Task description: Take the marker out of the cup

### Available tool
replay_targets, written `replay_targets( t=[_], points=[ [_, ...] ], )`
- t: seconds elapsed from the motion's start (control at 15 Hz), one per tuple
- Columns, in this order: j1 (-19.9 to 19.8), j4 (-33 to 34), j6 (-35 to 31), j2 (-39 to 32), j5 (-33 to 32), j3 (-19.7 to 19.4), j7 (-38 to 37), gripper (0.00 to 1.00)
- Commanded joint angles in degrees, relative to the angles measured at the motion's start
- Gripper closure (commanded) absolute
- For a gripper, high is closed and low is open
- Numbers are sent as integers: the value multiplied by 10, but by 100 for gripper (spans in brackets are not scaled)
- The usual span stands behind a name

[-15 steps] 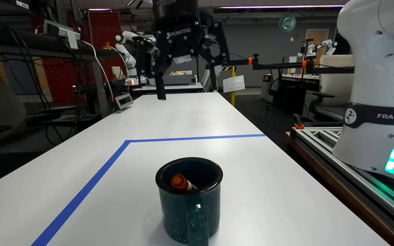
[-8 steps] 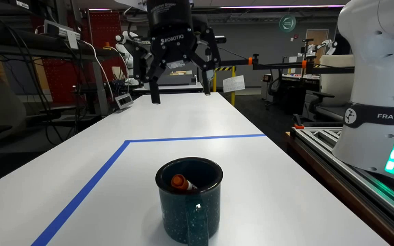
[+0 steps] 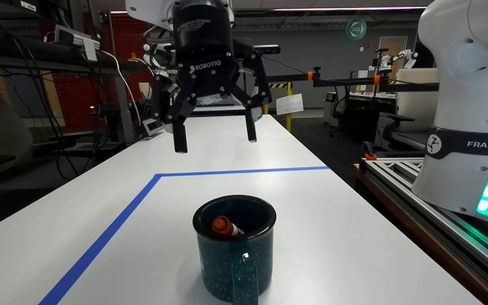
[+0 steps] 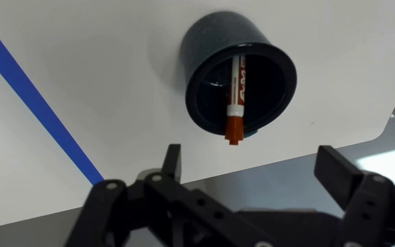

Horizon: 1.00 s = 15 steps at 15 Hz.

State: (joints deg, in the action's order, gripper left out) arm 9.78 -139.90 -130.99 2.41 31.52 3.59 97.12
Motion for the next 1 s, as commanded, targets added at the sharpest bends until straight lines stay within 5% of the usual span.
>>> replay_targets(
  t=[0.0, 0.6, 0.93],
  points=[
    [3, -8, -55, -15, 50, 24, 24, 0],
    [0, -34, -141, -51, 124, 66, 41, 3],
    [-1, -46, -154, -49, 148, 75, 53, 43]
  ],
)
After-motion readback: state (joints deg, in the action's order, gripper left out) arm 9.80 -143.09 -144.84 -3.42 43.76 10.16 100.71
